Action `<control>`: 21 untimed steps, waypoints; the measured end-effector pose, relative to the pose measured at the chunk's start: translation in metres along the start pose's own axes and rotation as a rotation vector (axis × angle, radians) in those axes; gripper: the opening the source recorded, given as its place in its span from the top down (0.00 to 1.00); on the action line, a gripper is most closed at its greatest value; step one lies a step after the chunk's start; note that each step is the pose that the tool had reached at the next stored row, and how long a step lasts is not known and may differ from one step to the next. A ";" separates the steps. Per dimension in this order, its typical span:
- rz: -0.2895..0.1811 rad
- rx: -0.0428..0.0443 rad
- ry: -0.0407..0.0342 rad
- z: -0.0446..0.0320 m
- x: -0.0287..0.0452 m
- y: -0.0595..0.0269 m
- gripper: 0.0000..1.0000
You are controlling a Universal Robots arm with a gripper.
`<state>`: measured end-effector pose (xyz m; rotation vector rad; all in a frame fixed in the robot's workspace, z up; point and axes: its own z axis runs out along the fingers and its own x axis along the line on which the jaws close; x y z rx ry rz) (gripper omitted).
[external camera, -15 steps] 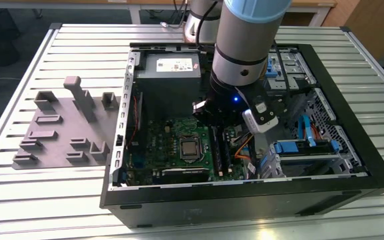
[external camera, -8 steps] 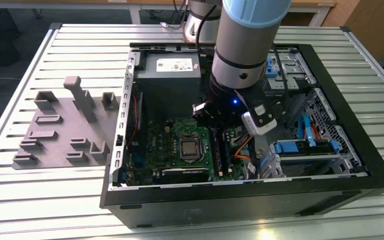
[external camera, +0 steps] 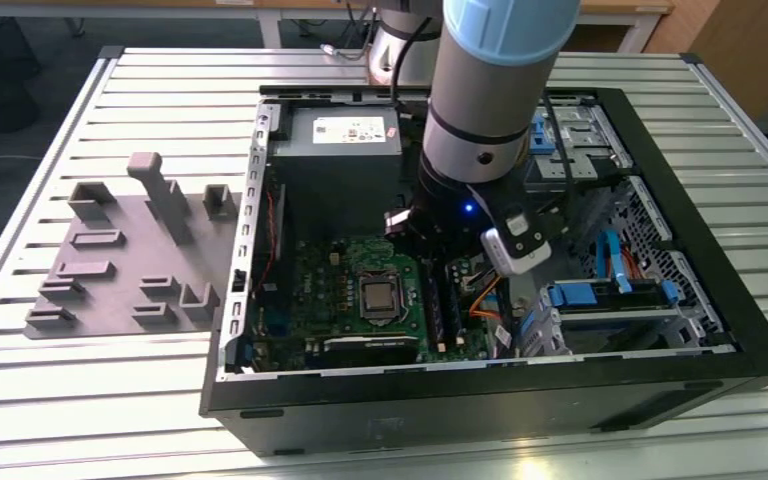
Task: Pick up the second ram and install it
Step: 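Press down the second ram until it locks into place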
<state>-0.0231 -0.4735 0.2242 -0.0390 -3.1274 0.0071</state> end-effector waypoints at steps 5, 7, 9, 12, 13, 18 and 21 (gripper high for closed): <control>0.000 0.0000 0.0000 0.0028 0.0000 0.0000 0.89; 0.000 0.0008 0.0003 0.0040 0.0000 -0.0001 0.89; 0.000 0.0010 0.0003 0.0055 0.0000 -0.0001 0.89; 0.000 0.0007 0.0002 0.0080 -0.0001 -0.0001 0.89; 0.000 0.0011 0.0004 0.0088 -0.0001 -0.0001 0.89; 0.000 -0.0004 -0.0003 0.0078 -0.0001 0.0002 0.89; 0.000 -0.0008 -0.0003 0.0005 0.0000 0.0001 0.89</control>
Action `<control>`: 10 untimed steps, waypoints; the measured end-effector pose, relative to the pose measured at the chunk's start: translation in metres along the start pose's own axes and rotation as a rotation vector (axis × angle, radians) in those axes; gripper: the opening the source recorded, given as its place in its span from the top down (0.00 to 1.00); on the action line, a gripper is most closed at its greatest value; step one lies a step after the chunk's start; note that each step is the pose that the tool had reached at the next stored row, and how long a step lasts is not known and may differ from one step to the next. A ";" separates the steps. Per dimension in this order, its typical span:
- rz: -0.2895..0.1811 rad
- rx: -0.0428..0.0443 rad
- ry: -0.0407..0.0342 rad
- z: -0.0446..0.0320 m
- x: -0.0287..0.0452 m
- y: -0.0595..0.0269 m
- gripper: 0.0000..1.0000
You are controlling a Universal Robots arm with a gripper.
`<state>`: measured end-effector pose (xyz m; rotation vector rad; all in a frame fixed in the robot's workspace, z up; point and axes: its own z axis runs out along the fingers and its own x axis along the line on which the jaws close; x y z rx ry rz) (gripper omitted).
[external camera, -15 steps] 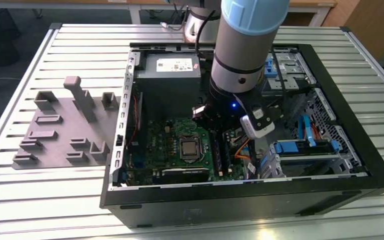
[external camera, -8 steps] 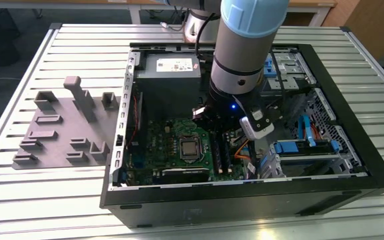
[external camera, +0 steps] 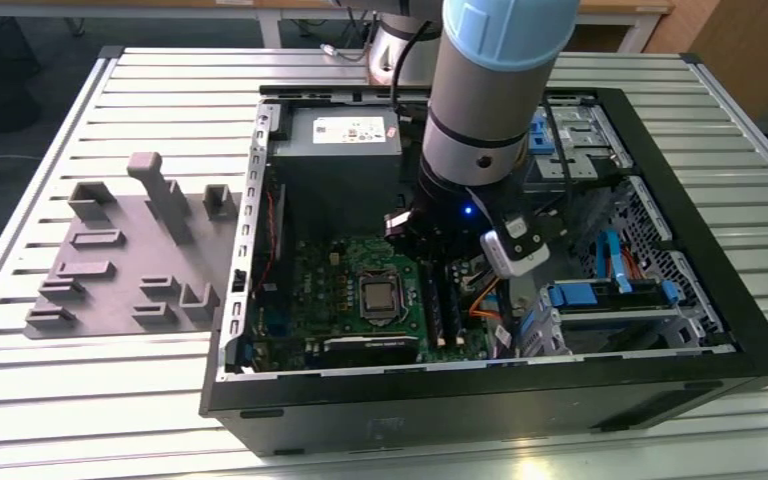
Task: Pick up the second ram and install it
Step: 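Press down the second ram until it locks into place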
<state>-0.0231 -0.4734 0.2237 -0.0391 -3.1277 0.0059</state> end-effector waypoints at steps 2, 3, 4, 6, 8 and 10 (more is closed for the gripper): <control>0.000 0.0004 0.0001 -0.0052 0.0001 -0.0001 0.89; 0.000 0.0006 0.0002 -0.0074 0.0001 -0.0001 0.89; 0.000 0.0009 0.0003 -0.0092 0.0002 -0.0002 0.89; 0.000 0.0005 0.0002 -0.0101 0.0001 -0.0001 0.89; 0.000 0.0008 0.0003 -0.0103 0.0002 -0.0001 0.89; 0.000 0.0008 0.0003 -0.0104 0.0002 -0.0001 0.89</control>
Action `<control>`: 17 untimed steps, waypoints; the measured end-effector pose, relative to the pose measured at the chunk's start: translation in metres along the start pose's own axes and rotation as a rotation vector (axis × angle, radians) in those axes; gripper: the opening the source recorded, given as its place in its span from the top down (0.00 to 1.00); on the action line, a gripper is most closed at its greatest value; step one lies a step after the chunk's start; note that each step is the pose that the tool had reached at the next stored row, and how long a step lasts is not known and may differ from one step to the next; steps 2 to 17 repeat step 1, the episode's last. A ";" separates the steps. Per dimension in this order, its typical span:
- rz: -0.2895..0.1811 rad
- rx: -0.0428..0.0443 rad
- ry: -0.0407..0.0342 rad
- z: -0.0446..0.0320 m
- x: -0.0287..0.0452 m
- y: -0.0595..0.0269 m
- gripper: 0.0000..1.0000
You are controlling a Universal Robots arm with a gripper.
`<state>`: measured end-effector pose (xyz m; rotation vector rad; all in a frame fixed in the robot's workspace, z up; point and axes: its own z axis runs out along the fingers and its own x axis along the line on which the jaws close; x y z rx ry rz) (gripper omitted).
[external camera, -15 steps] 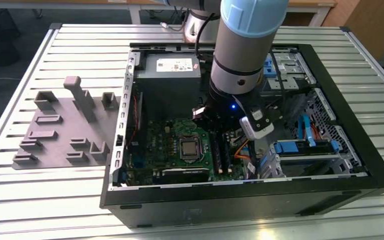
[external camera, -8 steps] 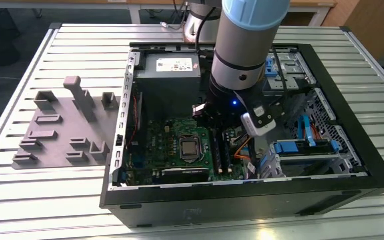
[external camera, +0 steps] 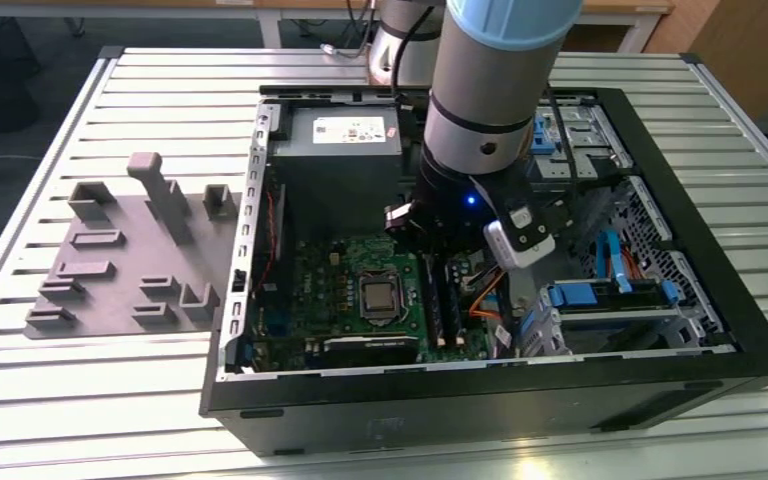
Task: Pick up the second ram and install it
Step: 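Press down the second ram until it locks into place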
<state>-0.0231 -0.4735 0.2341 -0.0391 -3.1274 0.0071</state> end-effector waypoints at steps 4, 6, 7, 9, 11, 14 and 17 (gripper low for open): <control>0.000 0.0000 0.0000 0.0000 0.0000 0.0000 0.89; 0.000 0.0000 0.0000 0.0000 0.0000 0.0000 0.89; 0.000 0.0000 0.0000 0.0000 0.0000 0.0000 0.89; 0.000 0.0000 0.0000 0.0000 0.0000 0.0000 0.89; 0.000 0.0000 0.0000 0.0000 0.0000 0.0000 0.89; 0.000 0.0000 0.0000 0.0000 0.0000 0.0000 0.89; 0.000 0.0000 0.0000 0.0000 0.0000 0.0000 0.89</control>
